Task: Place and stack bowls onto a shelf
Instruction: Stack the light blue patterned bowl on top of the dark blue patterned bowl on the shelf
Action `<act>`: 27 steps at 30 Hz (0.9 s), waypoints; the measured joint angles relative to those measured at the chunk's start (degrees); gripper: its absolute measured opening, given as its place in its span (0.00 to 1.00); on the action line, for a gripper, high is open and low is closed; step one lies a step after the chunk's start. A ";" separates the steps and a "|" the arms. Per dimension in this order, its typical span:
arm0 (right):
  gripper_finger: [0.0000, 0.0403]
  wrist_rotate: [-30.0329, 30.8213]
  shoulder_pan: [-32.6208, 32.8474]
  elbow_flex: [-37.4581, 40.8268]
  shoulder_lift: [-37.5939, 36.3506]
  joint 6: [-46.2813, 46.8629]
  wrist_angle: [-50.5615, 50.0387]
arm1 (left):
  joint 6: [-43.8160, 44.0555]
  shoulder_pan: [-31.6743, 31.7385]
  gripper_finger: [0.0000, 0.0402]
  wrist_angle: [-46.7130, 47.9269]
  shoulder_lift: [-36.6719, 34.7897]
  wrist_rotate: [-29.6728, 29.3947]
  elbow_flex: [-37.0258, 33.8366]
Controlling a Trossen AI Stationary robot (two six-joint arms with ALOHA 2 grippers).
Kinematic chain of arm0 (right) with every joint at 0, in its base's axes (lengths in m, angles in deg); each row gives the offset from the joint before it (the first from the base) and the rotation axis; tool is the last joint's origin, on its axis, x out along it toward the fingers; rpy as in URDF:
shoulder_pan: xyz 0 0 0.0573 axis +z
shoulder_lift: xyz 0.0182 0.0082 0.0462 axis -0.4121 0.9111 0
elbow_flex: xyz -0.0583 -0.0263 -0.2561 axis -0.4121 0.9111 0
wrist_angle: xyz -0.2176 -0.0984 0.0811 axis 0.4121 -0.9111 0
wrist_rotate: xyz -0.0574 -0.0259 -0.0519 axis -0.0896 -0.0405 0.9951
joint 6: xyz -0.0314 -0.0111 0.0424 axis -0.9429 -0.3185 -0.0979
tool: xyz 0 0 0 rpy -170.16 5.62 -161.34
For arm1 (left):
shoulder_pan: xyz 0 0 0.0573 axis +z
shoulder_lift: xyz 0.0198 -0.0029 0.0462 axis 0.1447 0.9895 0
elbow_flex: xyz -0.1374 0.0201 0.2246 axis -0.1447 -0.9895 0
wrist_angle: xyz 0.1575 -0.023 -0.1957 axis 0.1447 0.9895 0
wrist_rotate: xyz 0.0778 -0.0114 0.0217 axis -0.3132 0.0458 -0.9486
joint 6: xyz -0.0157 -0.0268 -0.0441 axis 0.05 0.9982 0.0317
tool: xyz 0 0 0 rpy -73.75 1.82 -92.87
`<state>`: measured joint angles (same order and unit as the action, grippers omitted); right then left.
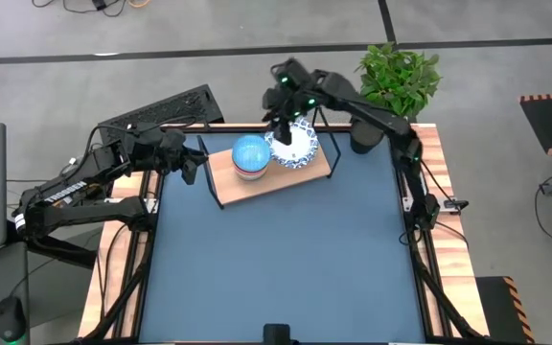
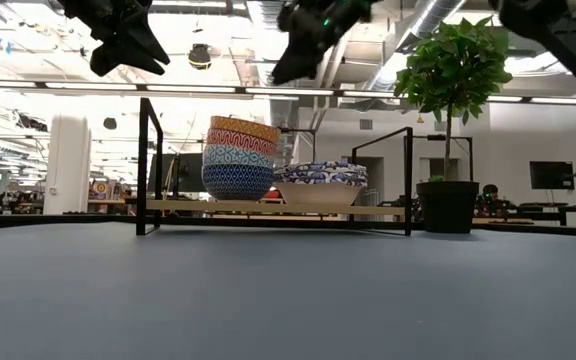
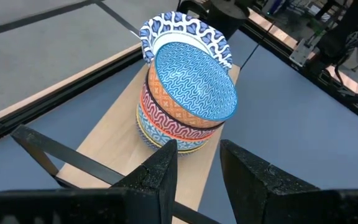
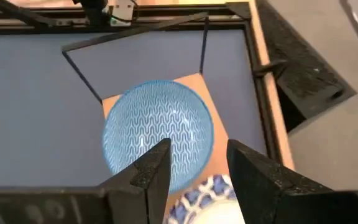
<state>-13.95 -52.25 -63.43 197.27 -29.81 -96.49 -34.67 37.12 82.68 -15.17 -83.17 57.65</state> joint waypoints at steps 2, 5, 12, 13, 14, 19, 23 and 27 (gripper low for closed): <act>0.45 0.02 -0.37 0.07 -2.27 -0.19 -0.99 | 0.26 -0.01 0.27 -0.17 -0.02 0.55 0.00; 0.45 0.03 -0.32 0.05 -4.80 -0.42 0.96 | 1.19 0.00 0.27 -1.16 -0.03 2.49 0.00; 0.41 -0.04 0.39 0.18 -0.36 -0.35 6.26 | 1.23 -0.02 0.27 -3.25 -0.03 3.30 0.02; 0.41 -0.07 0.45 0.22 0.87 -0.45 6.74 | 1.08 0.00 0.27 -3.16 -0.03 3.23 0.02; 0.40 -0.25 0.46 0.22 1.97 -0.58 7.69 | 0.96 -0.02 0.27 -3.08 -0.03 3.17 0.02; 0.39 -1.51 0.15 0.09 6.42 -0.57 8.48 | 0.81 -0.02 0.27 -2.54 -0.03 3.15 0.02; 0.39 -1.50 -0.06 0.16 9.27 -0.58 8.54 | 0.67 -0.02 0.27 -2.55 -0.03 3.10 0.02; 0.39 -1.57 0.06 0.15 10.68 -0.57 9.58 | 0.52 -0.02 0.27 -2.54 -0.03 2.88 0.02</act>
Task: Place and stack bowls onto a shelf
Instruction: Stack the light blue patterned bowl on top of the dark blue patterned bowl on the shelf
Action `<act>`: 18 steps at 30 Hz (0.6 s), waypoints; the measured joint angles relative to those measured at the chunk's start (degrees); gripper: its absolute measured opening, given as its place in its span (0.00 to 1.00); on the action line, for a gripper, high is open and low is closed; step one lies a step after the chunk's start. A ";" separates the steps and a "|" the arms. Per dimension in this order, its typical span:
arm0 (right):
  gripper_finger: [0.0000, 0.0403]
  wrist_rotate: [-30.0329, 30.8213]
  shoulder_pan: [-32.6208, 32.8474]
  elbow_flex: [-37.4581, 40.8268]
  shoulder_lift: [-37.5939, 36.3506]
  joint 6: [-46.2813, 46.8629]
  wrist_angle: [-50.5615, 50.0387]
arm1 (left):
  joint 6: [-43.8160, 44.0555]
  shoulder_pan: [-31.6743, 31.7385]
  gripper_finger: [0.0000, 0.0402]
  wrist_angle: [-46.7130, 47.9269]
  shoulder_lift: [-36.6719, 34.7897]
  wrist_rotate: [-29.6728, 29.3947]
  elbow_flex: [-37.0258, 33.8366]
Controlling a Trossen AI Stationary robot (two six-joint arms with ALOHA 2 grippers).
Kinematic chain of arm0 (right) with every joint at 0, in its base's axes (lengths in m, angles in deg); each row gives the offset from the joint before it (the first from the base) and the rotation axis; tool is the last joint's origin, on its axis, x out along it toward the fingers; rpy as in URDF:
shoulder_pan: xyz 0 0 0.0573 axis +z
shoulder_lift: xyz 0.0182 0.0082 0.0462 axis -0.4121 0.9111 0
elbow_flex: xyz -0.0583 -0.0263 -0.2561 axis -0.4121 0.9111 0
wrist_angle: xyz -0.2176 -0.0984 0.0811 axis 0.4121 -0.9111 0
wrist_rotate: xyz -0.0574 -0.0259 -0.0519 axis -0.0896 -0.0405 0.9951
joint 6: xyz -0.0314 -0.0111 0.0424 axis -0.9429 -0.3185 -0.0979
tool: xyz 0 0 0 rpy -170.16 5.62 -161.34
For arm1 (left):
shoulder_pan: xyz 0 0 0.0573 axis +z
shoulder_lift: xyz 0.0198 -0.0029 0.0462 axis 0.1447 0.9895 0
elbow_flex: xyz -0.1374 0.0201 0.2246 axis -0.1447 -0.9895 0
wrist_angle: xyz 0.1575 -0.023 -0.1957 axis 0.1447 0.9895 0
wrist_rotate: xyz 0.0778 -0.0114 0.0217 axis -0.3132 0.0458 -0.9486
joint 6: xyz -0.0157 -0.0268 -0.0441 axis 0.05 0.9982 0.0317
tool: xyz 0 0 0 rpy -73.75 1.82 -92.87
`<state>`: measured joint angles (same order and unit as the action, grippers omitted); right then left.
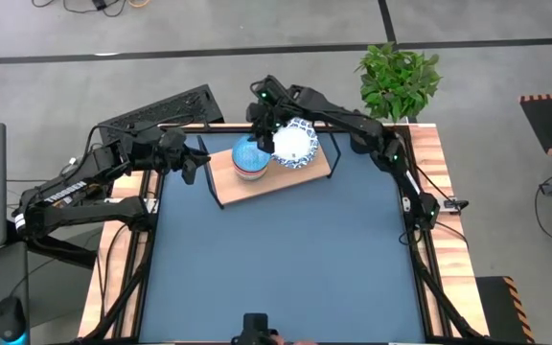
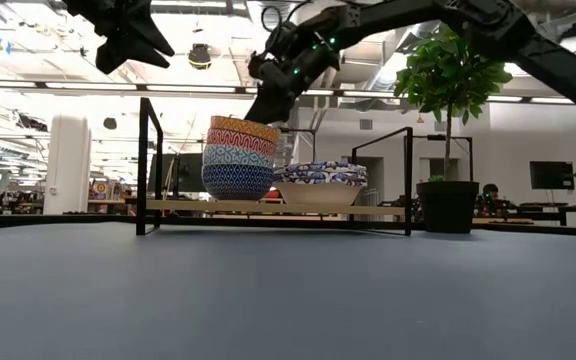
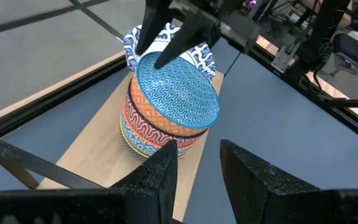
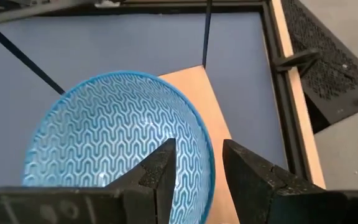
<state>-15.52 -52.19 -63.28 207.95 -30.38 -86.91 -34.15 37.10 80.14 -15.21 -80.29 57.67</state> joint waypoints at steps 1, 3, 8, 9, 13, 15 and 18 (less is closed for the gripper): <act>0.39 -0.02 -0.01 0.00 0.40 0.00 0.15 | -0.02 0.00 0.27 -0.02 0.00 -0.22 0.00; 0.39 0.03 -0.02 0.02 0.65 -0.02 0.03 | -0.02 0.00 0.27 0.00 0.00 -0.25 0.00; 0.39 0.03 -0.06 -0.07 0.48 0.12 2.79 | -0.02 0.00 0.27 0.00 0.02 -0.27 0.00; 0.39 0.04 -0.04 -0.07 0.48 0.30 3.08 | -0.02 0.00 0.27 -0.02 0.02 -0.28 0.00; 0.39 0.04 0.01 -0.04 0.29 0.65 4.26 | -0.02 0.00 0.27 0.02 0.02 -0.29 0.00; 0.39 0.09 0.18 -0.04 -0.41 1.71 5.41 | -0.02 0.00 0.27 0.00 0.02 -0.29 0.00; 0.39 0.13 0.60 -0.04 -1.67 6.17 9.49 | -0.02 0.00 0.27 0.02 0.02 -0.29 0.00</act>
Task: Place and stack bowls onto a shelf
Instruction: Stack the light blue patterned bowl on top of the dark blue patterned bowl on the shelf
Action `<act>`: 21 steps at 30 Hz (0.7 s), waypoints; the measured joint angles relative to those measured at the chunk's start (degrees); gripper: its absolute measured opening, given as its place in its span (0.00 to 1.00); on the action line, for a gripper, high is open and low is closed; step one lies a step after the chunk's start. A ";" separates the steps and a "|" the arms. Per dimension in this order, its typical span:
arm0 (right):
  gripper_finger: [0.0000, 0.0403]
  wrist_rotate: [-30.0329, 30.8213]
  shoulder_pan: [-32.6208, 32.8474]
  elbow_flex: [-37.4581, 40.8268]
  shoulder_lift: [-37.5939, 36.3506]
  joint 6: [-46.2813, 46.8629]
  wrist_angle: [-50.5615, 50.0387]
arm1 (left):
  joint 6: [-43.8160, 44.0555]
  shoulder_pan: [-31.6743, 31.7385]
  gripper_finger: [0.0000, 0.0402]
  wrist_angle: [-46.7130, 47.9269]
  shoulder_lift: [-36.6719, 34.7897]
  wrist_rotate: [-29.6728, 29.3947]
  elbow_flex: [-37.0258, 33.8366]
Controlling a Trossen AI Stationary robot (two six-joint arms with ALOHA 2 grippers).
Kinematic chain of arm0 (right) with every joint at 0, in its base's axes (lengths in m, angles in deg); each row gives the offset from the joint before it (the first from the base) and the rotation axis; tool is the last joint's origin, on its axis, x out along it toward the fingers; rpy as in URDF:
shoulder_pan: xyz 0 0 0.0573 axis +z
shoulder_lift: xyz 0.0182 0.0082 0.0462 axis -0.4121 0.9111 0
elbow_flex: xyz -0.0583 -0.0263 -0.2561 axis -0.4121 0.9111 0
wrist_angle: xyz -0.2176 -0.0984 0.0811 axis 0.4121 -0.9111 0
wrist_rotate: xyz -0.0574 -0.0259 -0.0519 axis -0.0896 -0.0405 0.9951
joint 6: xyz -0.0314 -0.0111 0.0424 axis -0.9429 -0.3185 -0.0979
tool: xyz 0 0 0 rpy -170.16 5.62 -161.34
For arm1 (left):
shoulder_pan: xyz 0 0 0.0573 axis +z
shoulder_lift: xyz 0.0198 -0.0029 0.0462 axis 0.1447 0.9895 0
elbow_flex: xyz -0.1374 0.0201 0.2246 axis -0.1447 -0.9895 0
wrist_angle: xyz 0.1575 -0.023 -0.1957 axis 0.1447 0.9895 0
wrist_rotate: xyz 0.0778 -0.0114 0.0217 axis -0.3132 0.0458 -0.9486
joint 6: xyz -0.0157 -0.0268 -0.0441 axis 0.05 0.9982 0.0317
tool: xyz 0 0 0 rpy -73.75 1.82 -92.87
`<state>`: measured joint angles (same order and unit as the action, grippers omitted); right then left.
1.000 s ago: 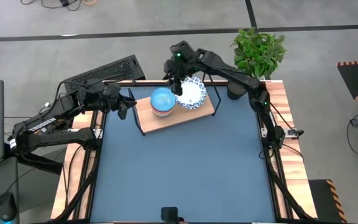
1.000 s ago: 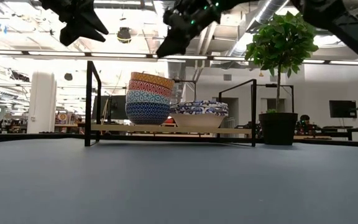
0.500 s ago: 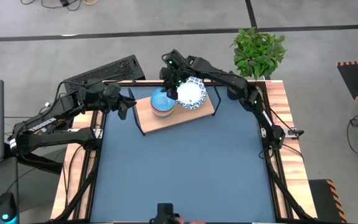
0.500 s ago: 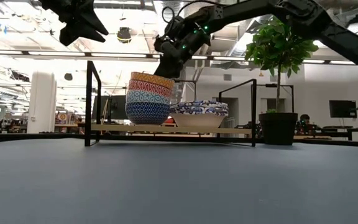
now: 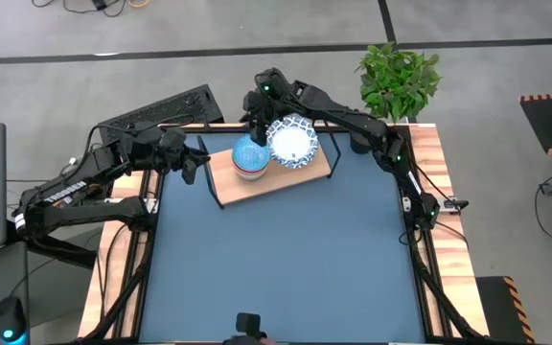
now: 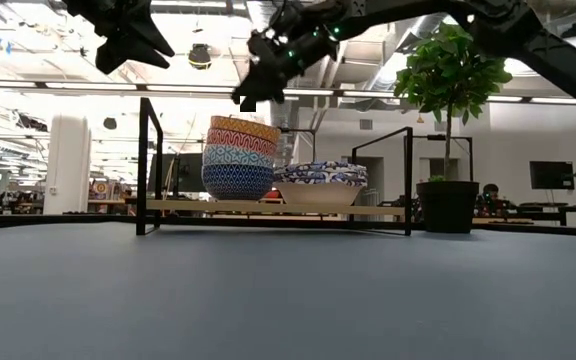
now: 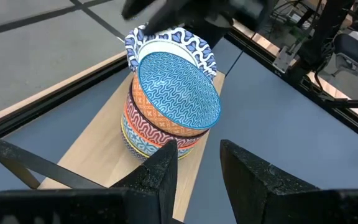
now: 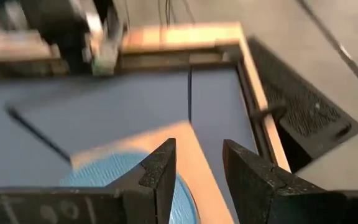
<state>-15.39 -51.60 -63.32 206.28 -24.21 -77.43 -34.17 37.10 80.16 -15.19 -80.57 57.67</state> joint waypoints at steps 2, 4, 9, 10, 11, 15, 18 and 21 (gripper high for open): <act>0.39 0.16 0.50 -0.09 -0.21 4.09 3.42 | 0.00 0.00 0.27 -0.01 0.00 0.00 0.00; 0.38 2.82 1.37 -0.07 0.06 6.02 5.13 | 0.00 0.00 0.27 0.01 0.00 0.02 0.00; 0.35 12.86 4.03 0.19 1.38 6.38 7.30 | 0.08 0.01 0.27 0.11 0.00 0.13 0.00; 0.35 14.26 4.51 0.55 1.38 6.34 8.21 | 0.26 0.02 0.27 0.12 0.00 0.15 0.00; 0.34 15.70 4.99 1.18 1.31 6.35 9.88 | 0.33 0.02 0.27 0.13 0.00 0.14 0.00; 0.32 18.03 5.86 2.44 1.25 6.36 10.90 | 0.33 0.02 0.27 0.12 0.00 0.15 0.00; 0.31 18.21 5.87 4.22 1.27 6.51 12.33 | 0.33 0.02 0.27 0.12 0.00 0.16 0.00; 0.30 18.21 5.84 5.95 1.28 7.54 12.10 | 0.35 0.02 0.27 0.12 0.00 0.17 0.00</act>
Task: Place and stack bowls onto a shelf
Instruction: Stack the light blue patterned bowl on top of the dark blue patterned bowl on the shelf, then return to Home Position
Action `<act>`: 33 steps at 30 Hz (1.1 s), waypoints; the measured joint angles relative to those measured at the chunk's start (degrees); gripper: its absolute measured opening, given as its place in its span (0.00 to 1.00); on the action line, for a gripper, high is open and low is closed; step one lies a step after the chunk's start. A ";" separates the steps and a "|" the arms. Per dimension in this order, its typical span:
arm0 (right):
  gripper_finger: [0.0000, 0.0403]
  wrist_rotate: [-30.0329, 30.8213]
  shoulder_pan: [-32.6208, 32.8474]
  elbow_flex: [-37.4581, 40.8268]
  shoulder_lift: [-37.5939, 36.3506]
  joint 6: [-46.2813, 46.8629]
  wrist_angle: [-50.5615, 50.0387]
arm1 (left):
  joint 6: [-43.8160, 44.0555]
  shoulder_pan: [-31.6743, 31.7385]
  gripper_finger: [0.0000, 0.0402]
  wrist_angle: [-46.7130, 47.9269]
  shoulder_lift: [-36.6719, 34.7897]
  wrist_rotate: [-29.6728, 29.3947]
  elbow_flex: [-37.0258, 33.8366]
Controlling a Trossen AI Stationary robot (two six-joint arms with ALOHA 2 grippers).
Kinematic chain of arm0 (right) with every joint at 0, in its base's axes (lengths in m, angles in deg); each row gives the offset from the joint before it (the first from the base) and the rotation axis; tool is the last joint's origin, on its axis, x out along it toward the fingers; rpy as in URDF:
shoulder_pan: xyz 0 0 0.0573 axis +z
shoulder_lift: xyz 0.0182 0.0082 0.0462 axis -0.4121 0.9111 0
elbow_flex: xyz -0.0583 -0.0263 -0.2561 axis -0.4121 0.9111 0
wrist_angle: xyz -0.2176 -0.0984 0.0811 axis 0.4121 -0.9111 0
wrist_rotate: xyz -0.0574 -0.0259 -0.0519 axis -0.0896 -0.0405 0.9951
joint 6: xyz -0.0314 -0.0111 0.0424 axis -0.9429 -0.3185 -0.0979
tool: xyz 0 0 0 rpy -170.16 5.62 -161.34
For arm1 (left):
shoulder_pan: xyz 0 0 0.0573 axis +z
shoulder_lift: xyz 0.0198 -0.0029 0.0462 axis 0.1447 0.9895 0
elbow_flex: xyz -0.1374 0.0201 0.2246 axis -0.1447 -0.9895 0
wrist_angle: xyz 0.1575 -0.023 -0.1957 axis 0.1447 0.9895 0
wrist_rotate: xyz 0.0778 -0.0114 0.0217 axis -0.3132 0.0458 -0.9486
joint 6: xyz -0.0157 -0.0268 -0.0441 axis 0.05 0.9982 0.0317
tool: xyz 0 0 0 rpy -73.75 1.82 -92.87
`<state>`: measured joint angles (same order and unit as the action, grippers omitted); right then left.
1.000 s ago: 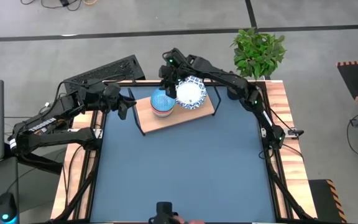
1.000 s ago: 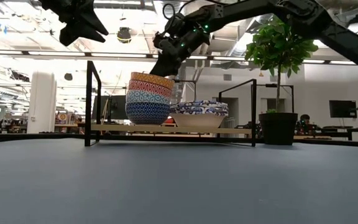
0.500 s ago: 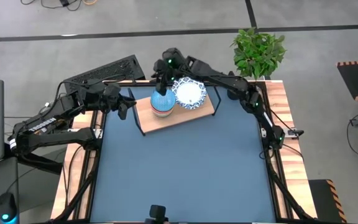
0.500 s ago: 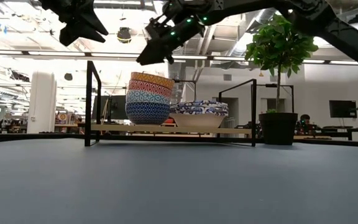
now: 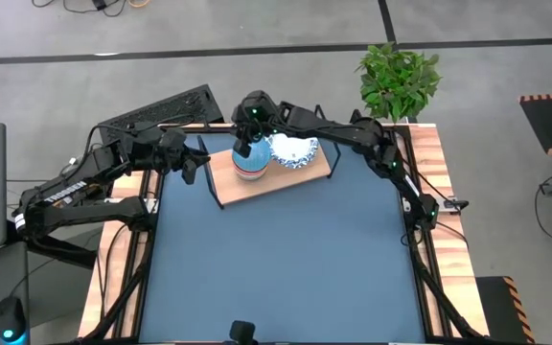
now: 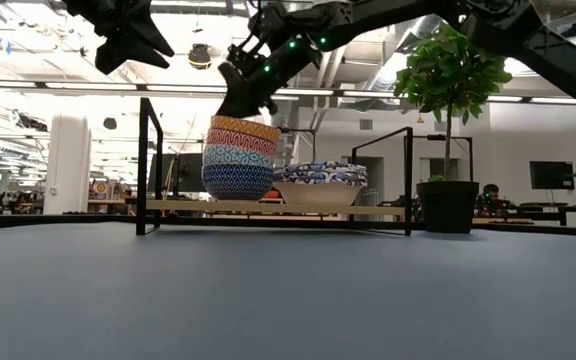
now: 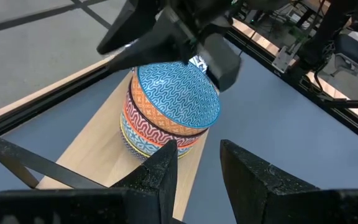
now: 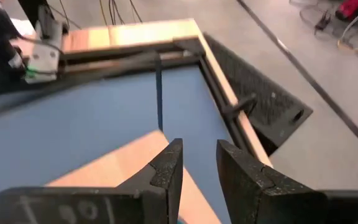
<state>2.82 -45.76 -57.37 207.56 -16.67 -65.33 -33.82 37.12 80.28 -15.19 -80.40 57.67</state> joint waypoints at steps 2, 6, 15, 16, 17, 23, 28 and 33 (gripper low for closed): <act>0.30 0.02 -0.03 1.00 0.07 0.26 0.45 | 0.00 0.00 0.27 0.02 0.00 0.01 0.00; 0.30 0.00 -0.01 3.73 -0.03 0.43 3.26 | 0.02 0.00 0.27 0.00 0.00 0.02 0.00; 0.30 -0.03 -0.03 3.69 0.03 -0.16 2.90 | 0.02 0.00 0.27 -0.02 0.00 0.03 0.00; 0.30 -0.03 -0.03 3.69 0.03 -0.18 3.01 | 0.10 0.00 0.27 -0.04 0.00 0.04 0.00; 0.30 -0.03 -0.03 3.67 0.03 -0.20 3.12 | 0.11 -0.01 0.27 -0.02 0.00 0.04 0.00; 0.30 -0.05 0.28 -1.11 -0.61 -1.98 -3.43 | 0.15 0.00 0.27 -0.07 0.00 0.88 0.00; 0.31 -0.39 0.86 -5.34 -6.17 -4.32 -13.96 | -0.08 -0.01 0.27 -0.21 -1.86 2.32 0.00; 0.31 -0.64 0.67 -4.84 -16.69 -4.42 -22.52 | -0.76 -0.02 0.27 -1.74 -7.40 -1.00 0.00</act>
<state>2.18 -45.09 -62.21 190.87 -21.09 -87.84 -34.59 37.10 78.54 -22.59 -81.39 57.67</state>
